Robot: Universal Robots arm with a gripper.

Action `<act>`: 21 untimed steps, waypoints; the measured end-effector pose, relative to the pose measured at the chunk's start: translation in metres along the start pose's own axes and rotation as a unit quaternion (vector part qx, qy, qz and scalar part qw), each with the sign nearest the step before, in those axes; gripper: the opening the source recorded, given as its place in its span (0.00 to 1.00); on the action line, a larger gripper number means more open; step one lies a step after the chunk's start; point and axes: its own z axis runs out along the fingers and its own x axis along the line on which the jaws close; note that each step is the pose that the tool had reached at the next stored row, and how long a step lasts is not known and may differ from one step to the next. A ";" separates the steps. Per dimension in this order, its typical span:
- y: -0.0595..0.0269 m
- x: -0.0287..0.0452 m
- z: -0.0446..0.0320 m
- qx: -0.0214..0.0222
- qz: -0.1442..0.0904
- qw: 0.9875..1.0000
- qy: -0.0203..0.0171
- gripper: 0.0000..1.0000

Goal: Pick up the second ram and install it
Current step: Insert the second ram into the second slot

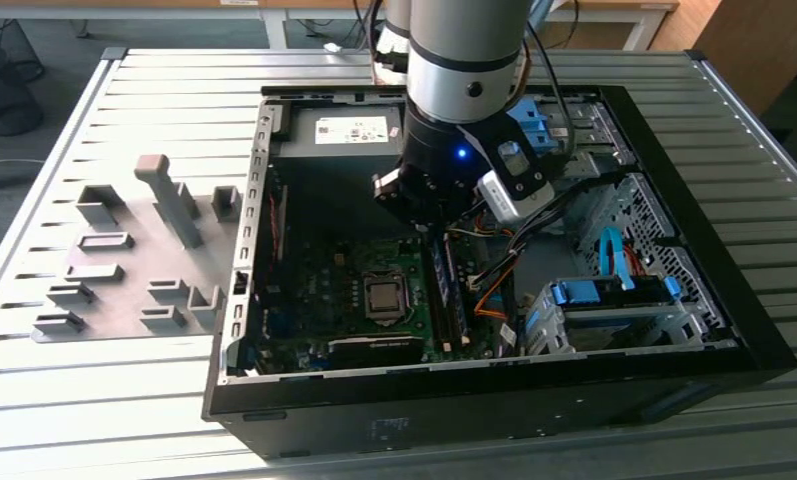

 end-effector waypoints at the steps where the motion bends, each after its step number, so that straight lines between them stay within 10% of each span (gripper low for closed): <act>1: 0.0000 0.0000 0.0000 0.000 0.000 1.000 0.000 0.14; 11: -0.0018 -0.0065 0.0175 0.000 0.012 1.000 0.001 0.14; 21: -0.0020 -0.0067 0.0190 0.000 0.017 1.000 0.001 0.14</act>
